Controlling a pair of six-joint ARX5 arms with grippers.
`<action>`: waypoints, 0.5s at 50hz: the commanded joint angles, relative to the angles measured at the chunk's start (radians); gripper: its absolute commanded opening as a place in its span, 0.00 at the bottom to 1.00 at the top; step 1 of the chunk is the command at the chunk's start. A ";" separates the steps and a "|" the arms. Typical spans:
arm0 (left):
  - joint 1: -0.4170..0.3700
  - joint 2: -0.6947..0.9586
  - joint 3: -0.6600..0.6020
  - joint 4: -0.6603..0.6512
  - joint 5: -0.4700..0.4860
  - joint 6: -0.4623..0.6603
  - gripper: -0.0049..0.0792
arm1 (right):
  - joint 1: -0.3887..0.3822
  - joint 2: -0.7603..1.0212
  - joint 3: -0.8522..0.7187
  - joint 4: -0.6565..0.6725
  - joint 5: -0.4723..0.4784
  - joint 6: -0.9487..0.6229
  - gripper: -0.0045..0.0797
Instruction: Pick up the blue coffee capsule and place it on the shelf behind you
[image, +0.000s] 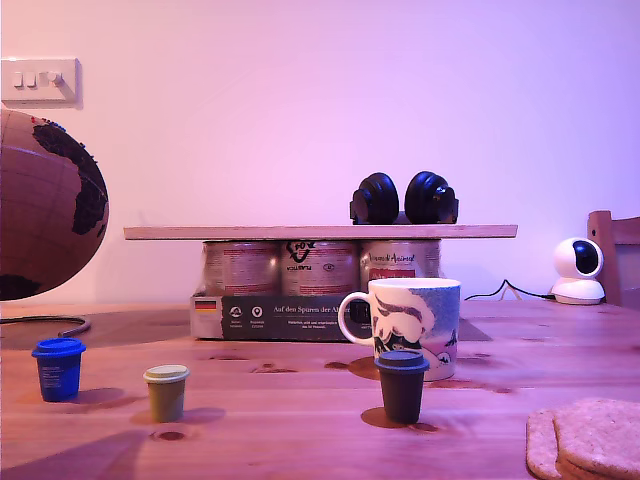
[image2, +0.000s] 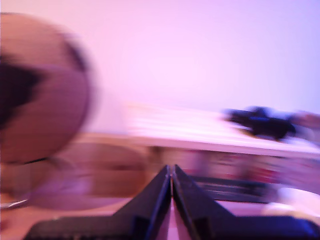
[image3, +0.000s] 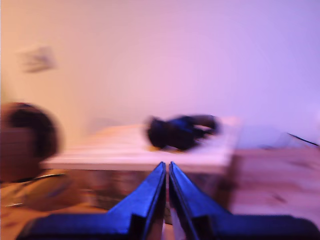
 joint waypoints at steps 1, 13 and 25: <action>-0.003 0.011 0.045 -0.059 0.051 0.000 0.04 | -0.002 0.002 0.033 -0.013 -0.023 -0.002 0.04; -0.011 0.124 0.076 -0.248 0.238 0.062 0.04 | -0.002 0.002 0.051 -0.094 -0.095 -0.066 0.04; -0.051 0.222 0.083 -0.283 0.233 0.127 0.04 | -0.002 0.027 0.051 -0.289 -0.079 -0.086 0.04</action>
